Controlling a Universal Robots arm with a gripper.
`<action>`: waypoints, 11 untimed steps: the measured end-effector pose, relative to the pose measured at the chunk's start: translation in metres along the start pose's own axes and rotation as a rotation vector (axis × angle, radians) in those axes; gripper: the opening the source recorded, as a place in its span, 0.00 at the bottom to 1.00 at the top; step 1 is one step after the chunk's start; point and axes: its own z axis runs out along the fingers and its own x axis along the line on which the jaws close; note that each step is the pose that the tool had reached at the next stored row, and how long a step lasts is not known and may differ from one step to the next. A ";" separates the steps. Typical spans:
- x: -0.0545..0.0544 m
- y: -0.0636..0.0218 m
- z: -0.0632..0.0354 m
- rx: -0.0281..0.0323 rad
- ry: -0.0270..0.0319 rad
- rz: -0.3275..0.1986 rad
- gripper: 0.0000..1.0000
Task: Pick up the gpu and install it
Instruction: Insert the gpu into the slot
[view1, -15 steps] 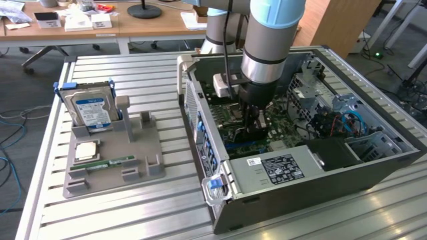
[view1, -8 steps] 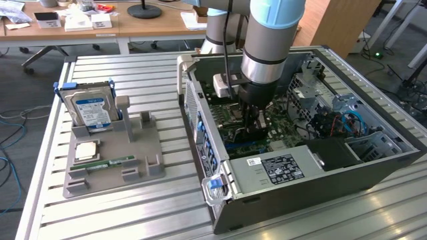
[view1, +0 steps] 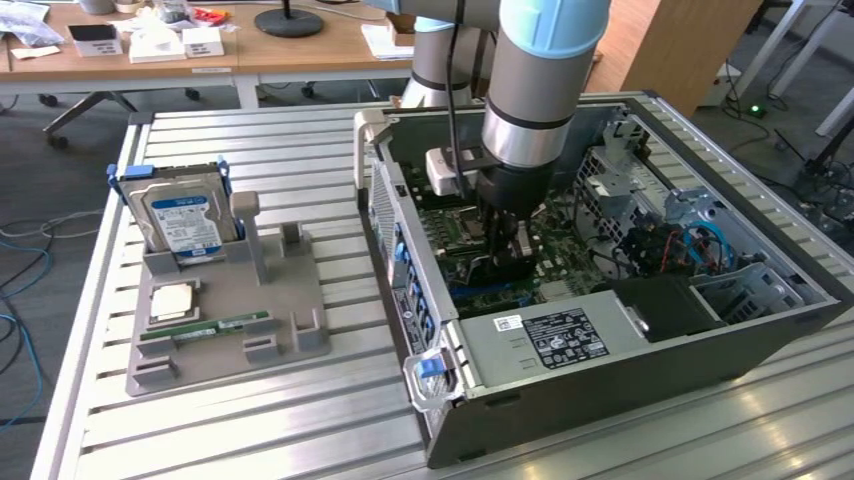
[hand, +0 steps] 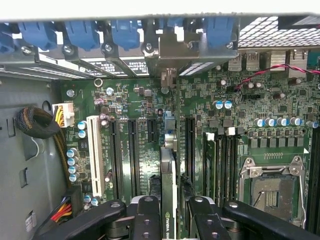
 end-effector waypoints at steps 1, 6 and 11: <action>0.000 0.0001 0.0000 -0.0001 -0.0001 -0.001 0.26; 0.000 0.0003 0.0001 -0.0001 -0.0002 -0.002 0.26; 0.000 0.0009 0.0006 -0.0002 -0.0005 -0.006 0.26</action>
